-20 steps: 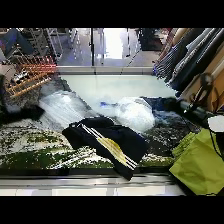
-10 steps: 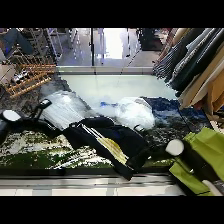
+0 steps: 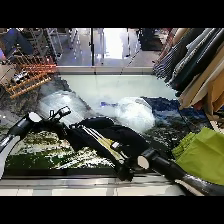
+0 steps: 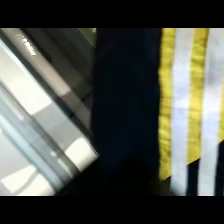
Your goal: Fold the clothes and pants, and hang the long-sleeved shirts on hangers.
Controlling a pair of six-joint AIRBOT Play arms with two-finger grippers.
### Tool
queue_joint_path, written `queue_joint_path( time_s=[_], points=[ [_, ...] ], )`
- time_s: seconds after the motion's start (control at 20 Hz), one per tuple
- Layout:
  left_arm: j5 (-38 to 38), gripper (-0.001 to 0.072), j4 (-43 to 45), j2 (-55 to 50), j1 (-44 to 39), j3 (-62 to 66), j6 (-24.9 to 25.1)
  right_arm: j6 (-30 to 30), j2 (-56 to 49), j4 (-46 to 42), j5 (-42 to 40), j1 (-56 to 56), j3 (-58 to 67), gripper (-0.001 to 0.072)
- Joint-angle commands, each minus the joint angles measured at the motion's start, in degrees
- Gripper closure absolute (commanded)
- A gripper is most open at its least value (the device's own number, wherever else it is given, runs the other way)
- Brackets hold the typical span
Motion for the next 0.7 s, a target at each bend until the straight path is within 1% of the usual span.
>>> queue_joint_path(
  time_s=[0.0,0.05,0.1,0.2,0.25,0.3,0.35,0.4,0.45,0.5,0.6,0.65],
  points=[
    [0.2,0.0696,-0.3,0.5,-0.6,0.2,0.6,8.8,-3.5,-9.8,1.5,1.1,4.6,0.0702],
    [-1.6,0.0697,-0.3,2.3,-0.6,0.6,0.6,12.4,-1.9,-16.3,4.7,1.1,7.2,0.0703],
    [-5.1,0.0697,-0.3,4.9,-0.6,1.8,0.6,14.0,0.4,-22.8,9.2,0.8,10.4,0.0704],
    [-14.2,0.0697,-0.3,10.9,-0.6,5.8,0.5,14.2,7.2,-33.5,19.9,-1.3,18.7,0.0705],
    [-17.9,0.0698,-0.3,14.1,-0.6,8.2,-0.8,14.1,11.5,-37.6,25.1,-2.5,23.7,0.0705],
    [-20.9,0.0698,-0.3,17.8,-0.6,11.1,-2.8,14.0,15.5,-40.5,28.0,-3.4,28.5,0.0705],
    [-22.5,0.0698,-0.4,21.5,-0.6,14.1,-4.6,13.4,20.0,-42.8,28.9,-4.0,33.6,0.0705],
    [-23.3,0.0697,-0.4,25.5,-0.6,17.6,-6.4,12.2,24.0,-44.3,27.1,-4.4,38.1,0.0705],
    [-23.2,0.0698,-0.8,29.3,-0.6,21.0,-8.0,11.8,28.2,-45.2,22.8,-5.0,42.8,0.0705],
    [-23.1,0.0697,-1.0,33.2,-0.6,25.1,-9.8,11.7,31.5,-45.1,17.0,-5.7,46.8,0.0705],
    [-22.9,0.0697,-1.7,39.7,-0.6,34.1,-13.7,11.7,36.9,-42.8,2.3,-6.1,53.9,0.0705],
    [-22.7,0.0697,-2.1,42.4,-0.6,38.8,-15.0,11.5,38.0,-41.0,-2.8,-6.1,56.3,0.0705]
  ],
)
